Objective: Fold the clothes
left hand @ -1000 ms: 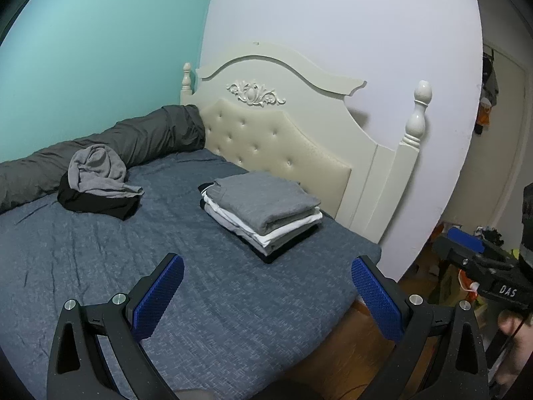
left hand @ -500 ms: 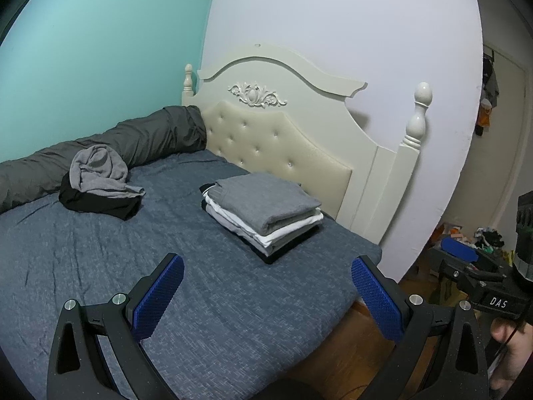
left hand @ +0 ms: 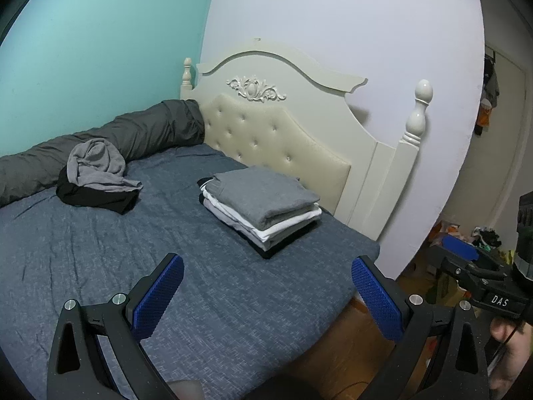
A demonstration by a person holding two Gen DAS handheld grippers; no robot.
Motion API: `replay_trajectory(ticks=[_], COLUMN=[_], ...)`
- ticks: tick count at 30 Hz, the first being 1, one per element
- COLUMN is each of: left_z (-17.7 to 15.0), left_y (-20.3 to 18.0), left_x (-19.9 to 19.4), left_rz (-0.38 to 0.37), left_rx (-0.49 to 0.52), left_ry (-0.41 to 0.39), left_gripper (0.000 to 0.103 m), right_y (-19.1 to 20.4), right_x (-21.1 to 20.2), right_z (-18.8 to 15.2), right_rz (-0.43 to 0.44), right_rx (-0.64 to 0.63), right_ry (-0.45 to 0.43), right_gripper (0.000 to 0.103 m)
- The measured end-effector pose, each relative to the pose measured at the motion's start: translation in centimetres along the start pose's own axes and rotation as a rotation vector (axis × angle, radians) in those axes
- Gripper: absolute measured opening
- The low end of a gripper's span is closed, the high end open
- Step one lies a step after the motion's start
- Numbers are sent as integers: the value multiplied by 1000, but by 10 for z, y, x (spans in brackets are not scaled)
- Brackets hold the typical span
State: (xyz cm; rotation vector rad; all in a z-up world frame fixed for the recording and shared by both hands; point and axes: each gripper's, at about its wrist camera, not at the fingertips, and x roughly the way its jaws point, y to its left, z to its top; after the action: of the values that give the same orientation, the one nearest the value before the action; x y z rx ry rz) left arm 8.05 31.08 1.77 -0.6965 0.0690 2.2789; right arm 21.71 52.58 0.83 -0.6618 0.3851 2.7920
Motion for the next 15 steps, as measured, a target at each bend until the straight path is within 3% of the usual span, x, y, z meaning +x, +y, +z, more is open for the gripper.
replay_trajectory(ticks=[15], left_z=[1], left_y=[-3], left_x=[-2], left_rz=[11], left_rx=[10], left_ry=[-14], left_gripper=[103], right_y=[1], right_x=[2], right_z=[0], right_rz=[-6], right_rx=[2], right_ry=[-4], right_gripper=[94])
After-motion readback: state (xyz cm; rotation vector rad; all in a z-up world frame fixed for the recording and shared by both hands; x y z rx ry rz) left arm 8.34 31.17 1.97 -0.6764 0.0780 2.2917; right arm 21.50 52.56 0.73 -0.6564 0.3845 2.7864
